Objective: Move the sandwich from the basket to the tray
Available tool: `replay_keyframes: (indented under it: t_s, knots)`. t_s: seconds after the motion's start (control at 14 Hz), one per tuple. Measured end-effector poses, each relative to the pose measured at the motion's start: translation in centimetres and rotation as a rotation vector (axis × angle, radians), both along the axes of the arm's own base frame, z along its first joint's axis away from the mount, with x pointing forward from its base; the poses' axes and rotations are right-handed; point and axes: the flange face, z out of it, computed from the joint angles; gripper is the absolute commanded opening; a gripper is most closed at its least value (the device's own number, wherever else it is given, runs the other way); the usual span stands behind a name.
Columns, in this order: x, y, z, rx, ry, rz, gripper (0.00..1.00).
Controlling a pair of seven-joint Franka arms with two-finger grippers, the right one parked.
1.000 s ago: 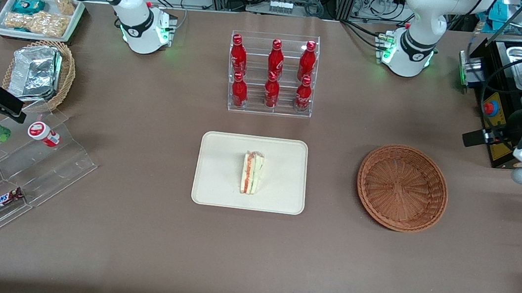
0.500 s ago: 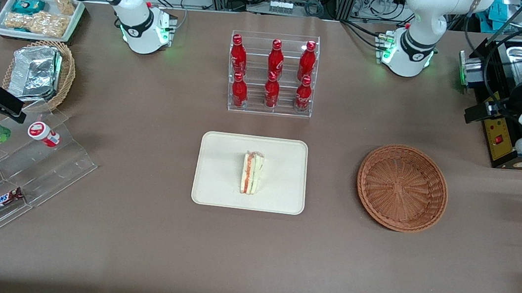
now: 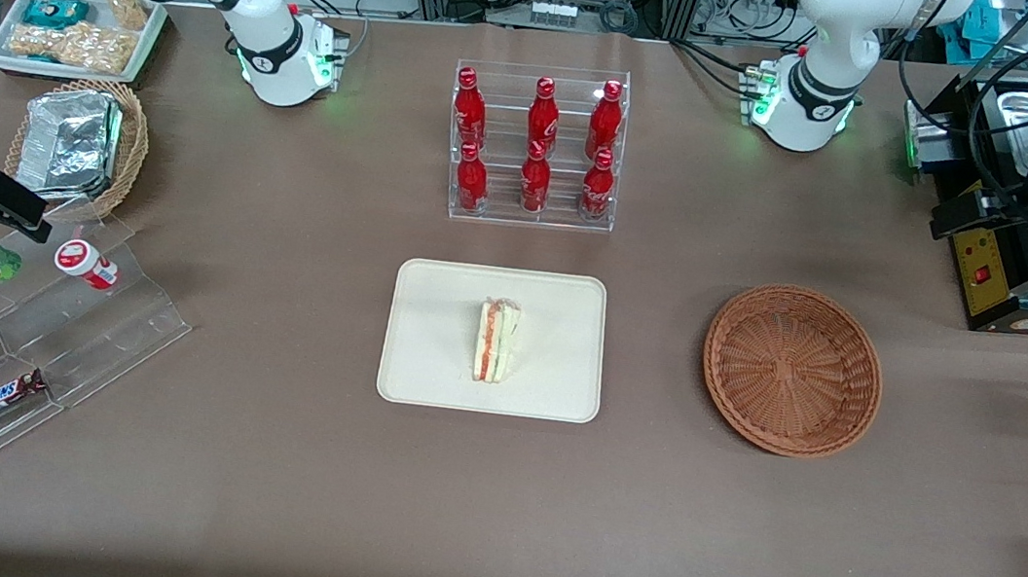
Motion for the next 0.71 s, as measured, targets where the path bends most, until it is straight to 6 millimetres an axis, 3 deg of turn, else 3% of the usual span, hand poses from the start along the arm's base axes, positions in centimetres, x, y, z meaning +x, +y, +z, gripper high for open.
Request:
replay_keyframes:
  t_s: [0.71]
  knots:
    - [0.00,0.02,0.03,-0.006,0.000,-0.028,1.00]
